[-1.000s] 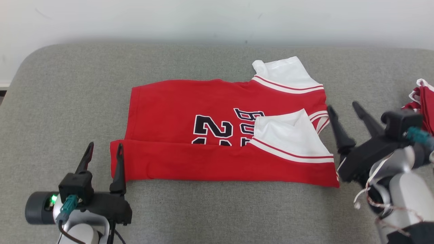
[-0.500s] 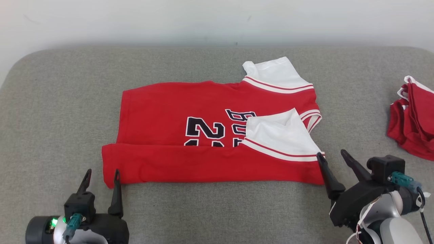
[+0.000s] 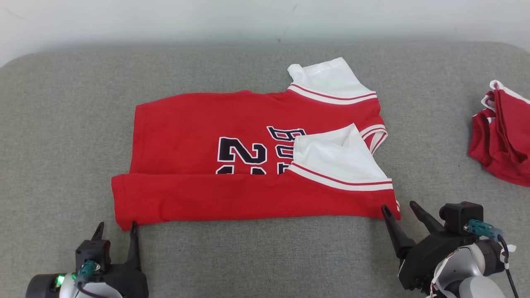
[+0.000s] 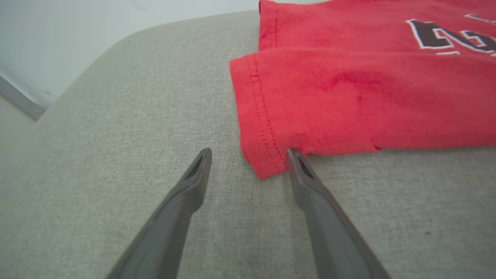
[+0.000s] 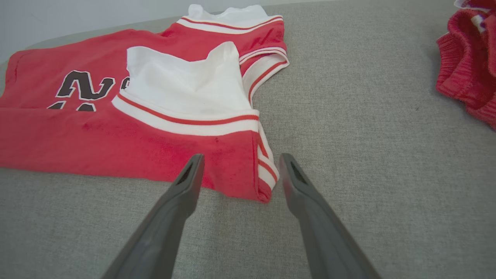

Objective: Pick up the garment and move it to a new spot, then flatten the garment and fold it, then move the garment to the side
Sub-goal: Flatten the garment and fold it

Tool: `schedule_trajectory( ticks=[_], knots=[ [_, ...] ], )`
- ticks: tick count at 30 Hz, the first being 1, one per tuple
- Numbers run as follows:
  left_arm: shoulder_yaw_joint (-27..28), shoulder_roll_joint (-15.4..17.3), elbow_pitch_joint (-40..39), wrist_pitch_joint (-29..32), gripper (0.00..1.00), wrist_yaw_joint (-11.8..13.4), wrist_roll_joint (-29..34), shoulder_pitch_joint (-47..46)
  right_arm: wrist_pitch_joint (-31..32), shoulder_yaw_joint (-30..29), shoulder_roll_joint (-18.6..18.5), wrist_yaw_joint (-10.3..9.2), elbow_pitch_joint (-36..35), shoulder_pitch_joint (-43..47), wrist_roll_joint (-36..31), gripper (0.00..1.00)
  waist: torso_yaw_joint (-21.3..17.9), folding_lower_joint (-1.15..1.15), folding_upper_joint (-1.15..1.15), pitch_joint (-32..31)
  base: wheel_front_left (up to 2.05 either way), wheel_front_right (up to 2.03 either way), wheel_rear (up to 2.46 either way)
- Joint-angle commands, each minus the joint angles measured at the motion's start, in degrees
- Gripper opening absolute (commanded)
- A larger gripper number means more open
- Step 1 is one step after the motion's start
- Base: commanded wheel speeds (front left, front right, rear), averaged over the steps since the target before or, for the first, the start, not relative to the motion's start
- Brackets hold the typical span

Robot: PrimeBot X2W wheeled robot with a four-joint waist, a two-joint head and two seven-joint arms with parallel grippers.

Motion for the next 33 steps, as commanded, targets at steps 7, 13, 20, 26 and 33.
schedule_trajectory(
  ticks=[7,13,20,26,33],
  knots=[
    [-0.3,-0.1,5.4,1.7,1.0,-0.8,-1.1,-3.8,1.3,0.9,0.0,-0.03,1.3,-0.1,0.2,1.0,-0.3,0.0,0.0,0.8,0.0,0.0,0.0],
    [-0.6,-0.2,7.8,1.7,0.16,-1.6,-1.5,-5.1,0.9,0.9,0.0,-0.03,1.8,-0.6,0.4,1.0,-0.5,0.0,0.0,1.1,0.0,0.0,0.0],
    [-1.0,-0.6,9.3,1.5,0.09,-2.1,-2.0,-5.8,0.4,0.7,0.0,-0.03,4.0,-2.0,-0.3,1.0,-0.4,0.0,0.0,1.1,0.0,0.0,0.0],
    [-1.8,-1.1,10.5,1.5,0.0,-2.6,-2.4,-6.3,0.3,1.3,0.0,-0.03,7.2,-3.8,-0.8,0.53,-0.1,0.0,0.0,1.0,0.0,0.0,0.0],
    [-2.3,-1.2,10.9,1.2,0.0,-2.7,-2.6,-6.9,0.2,2.1,0.0,-0.03,9.4,-5.3,-0.9,0.0,0.1,0.0,0.0,1.2,0.0,0.0,0.0]
  ],
)
